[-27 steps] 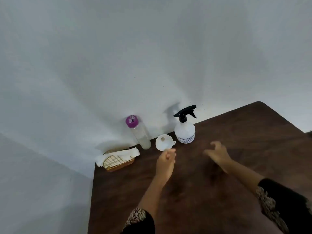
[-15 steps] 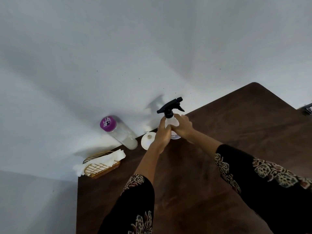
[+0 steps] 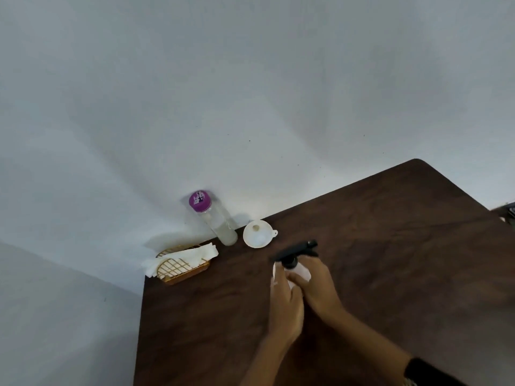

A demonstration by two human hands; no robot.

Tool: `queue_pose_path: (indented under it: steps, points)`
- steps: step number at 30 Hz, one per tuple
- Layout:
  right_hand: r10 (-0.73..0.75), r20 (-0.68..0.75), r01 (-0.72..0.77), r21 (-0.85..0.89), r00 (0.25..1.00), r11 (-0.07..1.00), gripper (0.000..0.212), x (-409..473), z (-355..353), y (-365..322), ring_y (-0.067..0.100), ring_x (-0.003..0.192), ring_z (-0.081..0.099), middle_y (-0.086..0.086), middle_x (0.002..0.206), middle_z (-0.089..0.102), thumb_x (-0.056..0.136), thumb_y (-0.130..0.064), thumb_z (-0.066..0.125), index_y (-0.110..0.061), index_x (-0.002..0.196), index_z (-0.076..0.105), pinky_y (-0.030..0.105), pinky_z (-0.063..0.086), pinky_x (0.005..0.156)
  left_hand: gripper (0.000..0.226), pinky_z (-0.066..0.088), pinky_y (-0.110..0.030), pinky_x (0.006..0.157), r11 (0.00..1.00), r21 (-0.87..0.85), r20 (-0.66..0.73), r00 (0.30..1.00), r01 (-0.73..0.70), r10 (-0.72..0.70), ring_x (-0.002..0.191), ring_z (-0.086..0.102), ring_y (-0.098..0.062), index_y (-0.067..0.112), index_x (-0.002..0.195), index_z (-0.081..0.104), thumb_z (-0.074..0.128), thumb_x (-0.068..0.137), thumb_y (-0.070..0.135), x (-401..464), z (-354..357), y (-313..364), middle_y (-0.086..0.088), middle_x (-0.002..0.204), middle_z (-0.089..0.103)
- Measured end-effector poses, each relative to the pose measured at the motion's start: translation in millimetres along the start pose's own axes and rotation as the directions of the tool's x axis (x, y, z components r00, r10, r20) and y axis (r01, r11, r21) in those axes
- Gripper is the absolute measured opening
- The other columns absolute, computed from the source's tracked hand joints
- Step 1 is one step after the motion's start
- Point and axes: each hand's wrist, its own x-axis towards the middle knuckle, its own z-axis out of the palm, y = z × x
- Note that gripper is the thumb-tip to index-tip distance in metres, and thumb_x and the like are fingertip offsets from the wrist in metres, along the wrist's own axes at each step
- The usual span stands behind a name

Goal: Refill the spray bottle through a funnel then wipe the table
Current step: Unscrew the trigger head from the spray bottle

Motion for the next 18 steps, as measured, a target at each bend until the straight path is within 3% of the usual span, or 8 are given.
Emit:
queue_pose_path:
  steps: [2,3,5,9,12,14,16,18]
  points:
    - [0.024,0.038,-0.026,0.046,0.999,0.999,0.027,-35,11,-6,0.015,0.070,0.066,0.005,0.070,0.068,0.088,-0.025,0.056,-0.009,0.068,0.064,0.041,0.052,0.068,0.055,0.031,-0.015,0.108,0.999,-0.033,-0.051,0.998,0.028,-0.029,0.126,0.040,0.005,0.036,0.141,0.026,0.035,0.090,0.016,-40,-6,-9,0.013,0.140,0.039]
    - [0.041,0.067,-0.045,0.056,0.997,0.997,0.030,-52,15,-10,0.016,0.066,0.065,0.007,0.067,0.067,0.090,-0.023,0.055,-0.009,0.064,0.061,0.044,0.052,0.067,0.056,0.023,-0.004,0.105,0.999,-0.021,-0.065,0.997,0.034,-0.036,0.125,0.034,0.012,0.037,0.141,0.018,0.035,0.093,0.011,-57,-9,-14,0.017,0.141,0.031]
    - [0.029,0.127,-0.035,0.042,0.992,0.998,0.030,-83,30,-12,0.014,0.064,0.064,0.006,0.066,0.066,0.090,-0.019,0.056,-0.011,0.062,0.059,0.043,0.052,0.066,0.062,0.016,0.002,0.101,0.998,-0.019,-0.070,0.995,0.063,-0.065,0.126,0.027,0.015,0.038,0.141,0.011,0.034,0.095,0.003,-90,-19,-25,0.023,0.140,0.025]
    - [-0.013,0.191,0.011,0.009,0.981,1.000,0.026,-132,54,-12,0.012,0.066,0.063,0.000,0.066,0.066,0.089,-0.016,0.060,-0.015,0.063,0.061,0.034,0.051,0.065,0.066,0.028,-0.010,0.106,0.997,-0.021,-0.096,0.992,0.078,-0.079,0.127,0.037,0.008,0.053,0.133,0.022,0.034,0.090,0.004,-142,-40,-47,0.022,0.134,0.042]
    - [-0.001,0.254,-0.001,0.007,0.967,1.000,0.023,-160,69,-16,0.009,0.070,0.064,-0.001,0.070,0.067,0.089,-0.020,0.059,-0.016,0.066,0.063,0.034,0.051,0.068,0.064,0.038,-0.026,0.108,0.992,-0.041,-0.119,0.986,0.116,-0.120,0.125,0.043,0.002,0.041,0.143,0.024,0.032,0.084,0.018,-173,-50,-71,0.012,0.135,0.047]
    - [0.002,0.282,0.008,-0.032,0.959,0.999,0.019,-171,75,-12,0.005,0.077,0.064,-0.005,0.075,0.068,0.087,-0.033,0.057,-0.021,0.074,0.065,0.030,0.051,0.072,0.062,0.042,-0.031,0.105,0.992,-0.037,-0.141,0.982,0.124,-0.128,0.124,0.046,-0.001,0.038,0.142,0.027,0.032,0.083,0.021,-184,-53,-79,0.010,0.134,0.049]
    - [0.001,0.286,0.025,-0.087,0.958,0.996,0.024,-179,78,-10,0.000,0.085,0.062,-0.011,0.083,0.068,0.082,-0.045,0.056,-0.024,0.084,0.067,0.023,0.049,0.076,0.060,0.040,-0.030,0.107,0.990,-0.042,-0.132,0.981,0.135,-0.139,0.127,0.043,-0.001,0.038,0.142,0.025,0.033,0.085,0.021,-192,-57,-82,0.009,0.139,0.045]
    - [-0.032,0.268,0.062,-0.105,0.963,0.993,0.019,-184,81,-7,-0.001,0.087,0.060,-0.011,0.086,0.067,0.084,-0.040,0.061,-0.022,0.088,0.067,0.021,0.047,0.076,0.060,0.031,-0.020,0.110,0.991,-0.011,-0.109,0.985,0.134,-0.134,0.133,0.034,0.000,0.038,0.143,0.020,0.036,0.090,0.015,-200,-61,-81,0.009,0.147,0.035]
